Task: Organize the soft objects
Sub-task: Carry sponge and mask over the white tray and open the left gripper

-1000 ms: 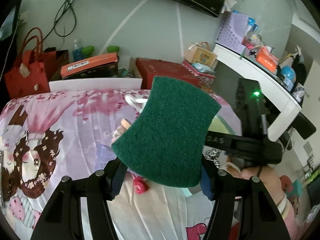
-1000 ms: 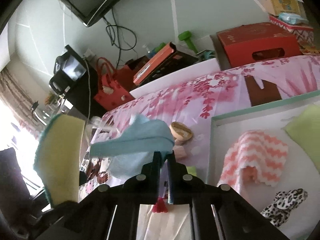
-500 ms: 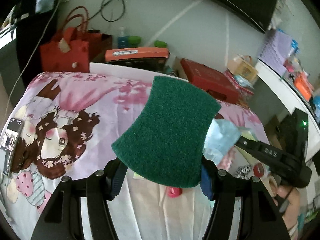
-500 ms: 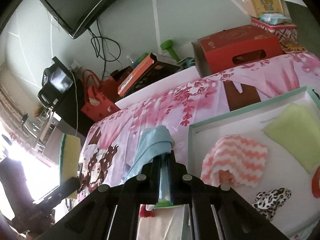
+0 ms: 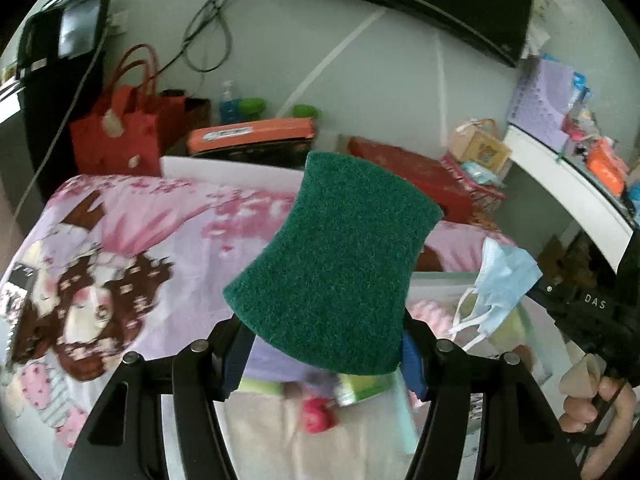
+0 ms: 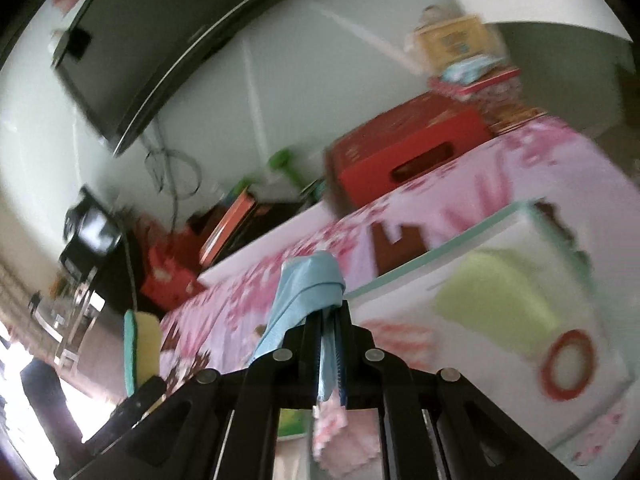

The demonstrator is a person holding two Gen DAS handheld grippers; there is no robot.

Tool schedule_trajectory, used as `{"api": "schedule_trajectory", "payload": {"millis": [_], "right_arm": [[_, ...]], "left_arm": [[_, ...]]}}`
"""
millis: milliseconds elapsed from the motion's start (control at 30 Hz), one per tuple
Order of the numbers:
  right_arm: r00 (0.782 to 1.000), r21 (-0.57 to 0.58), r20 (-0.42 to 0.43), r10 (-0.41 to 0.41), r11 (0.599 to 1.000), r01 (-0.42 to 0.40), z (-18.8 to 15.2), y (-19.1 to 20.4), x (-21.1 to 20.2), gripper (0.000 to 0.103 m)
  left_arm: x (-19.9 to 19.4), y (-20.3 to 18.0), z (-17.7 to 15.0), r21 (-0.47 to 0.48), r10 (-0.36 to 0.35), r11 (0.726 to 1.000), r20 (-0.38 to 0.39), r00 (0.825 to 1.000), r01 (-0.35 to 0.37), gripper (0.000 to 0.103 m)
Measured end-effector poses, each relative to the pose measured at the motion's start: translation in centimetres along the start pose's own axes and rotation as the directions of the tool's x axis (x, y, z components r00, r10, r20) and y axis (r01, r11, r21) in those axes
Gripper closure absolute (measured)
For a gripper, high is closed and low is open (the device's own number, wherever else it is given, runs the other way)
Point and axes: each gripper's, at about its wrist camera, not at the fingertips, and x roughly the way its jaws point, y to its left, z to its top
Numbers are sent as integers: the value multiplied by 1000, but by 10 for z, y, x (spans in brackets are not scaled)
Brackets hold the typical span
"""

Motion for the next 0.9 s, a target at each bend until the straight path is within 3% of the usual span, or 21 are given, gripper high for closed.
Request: {"api": "schedule_trajectory", "payload": {"millis": [233,433,600,733,900], "right_arm": [[985,98,119,-128,988,116,17,-45,-47,96],[975,186,142,-172,972,145,20,-76,-65,96],[974,190,107,-201,965,178,20,-83,-59,96],[980,183,52,-192,967,180,14,-85,-44,95],[977,157,-28,-211,964,213,7,-84,-20,94]], "left_arm": [[12,-47,-3,102,-73,992,15,997,72,38],[29,-76,-10,163,-111,980,-10,994,112,38],[43,-95,-17,195,-134,971,-44,990,140,38],[56,-107,-24,227,-112,966,-71,991,126,38],[81,-104,-26,192,-95,974,-126,988,118,38]]}}
